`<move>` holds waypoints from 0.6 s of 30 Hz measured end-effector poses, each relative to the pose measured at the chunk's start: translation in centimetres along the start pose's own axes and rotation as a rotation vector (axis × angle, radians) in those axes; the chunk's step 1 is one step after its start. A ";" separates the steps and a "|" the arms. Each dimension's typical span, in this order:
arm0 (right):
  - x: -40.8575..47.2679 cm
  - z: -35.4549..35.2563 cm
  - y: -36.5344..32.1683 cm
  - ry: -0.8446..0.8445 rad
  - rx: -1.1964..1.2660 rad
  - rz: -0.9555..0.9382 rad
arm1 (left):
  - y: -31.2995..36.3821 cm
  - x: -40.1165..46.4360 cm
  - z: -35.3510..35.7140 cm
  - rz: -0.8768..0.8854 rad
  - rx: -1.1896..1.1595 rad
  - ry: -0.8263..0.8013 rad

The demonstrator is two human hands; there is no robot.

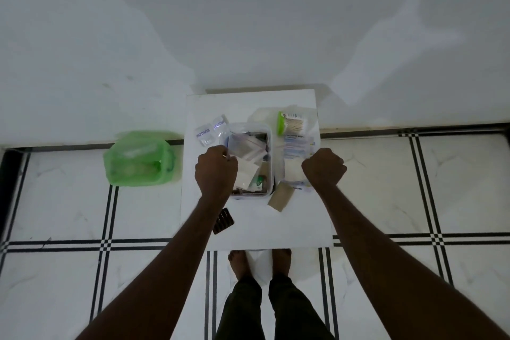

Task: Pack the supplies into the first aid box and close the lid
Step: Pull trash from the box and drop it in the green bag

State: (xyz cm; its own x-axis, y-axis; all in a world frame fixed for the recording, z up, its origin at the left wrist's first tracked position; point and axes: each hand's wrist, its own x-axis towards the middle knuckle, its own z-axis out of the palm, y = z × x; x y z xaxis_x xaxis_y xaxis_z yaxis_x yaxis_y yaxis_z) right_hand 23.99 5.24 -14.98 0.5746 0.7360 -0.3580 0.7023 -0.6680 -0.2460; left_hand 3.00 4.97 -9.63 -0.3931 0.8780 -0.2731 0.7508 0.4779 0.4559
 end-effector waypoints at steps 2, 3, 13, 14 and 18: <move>-0.6 -1.9 -0.5 0.053 0.047 -0.059 | 0.0 0.1 -1.0 0.001 -0.062 -0.011; -1.3 -3.0 -1.2 0.098 0.071 -0.108 | -0.1 0.2 -1.8 0.002 -0.099 -0.015; -10.9 -5.8 -14.7 0.024 0.484 -0.454 | -6.2 3.6 -12.3 -0.136 -0.517 0.032; -11.6 -5.0 -16.2 -0.013 0.487 -0.468 | -7.3 4.2 -13.2 -0.152 -0.535 0.042; -14.8 -0.2 -23.0 -0.161 0.459 -0.498 | -14.3 7.7 -16.4 -0.264 -0.599 0.081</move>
State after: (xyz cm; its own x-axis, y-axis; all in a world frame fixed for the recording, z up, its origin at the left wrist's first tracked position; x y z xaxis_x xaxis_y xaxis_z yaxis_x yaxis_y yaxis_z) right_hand -0.60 9.77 -3.80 0.1355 0.9650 -0.2244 0.5969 -0.2603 -0.7589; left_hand -19.41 5.28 -4.37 -0.5798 0.7173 -0.3865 0.2077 0.5888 0.7811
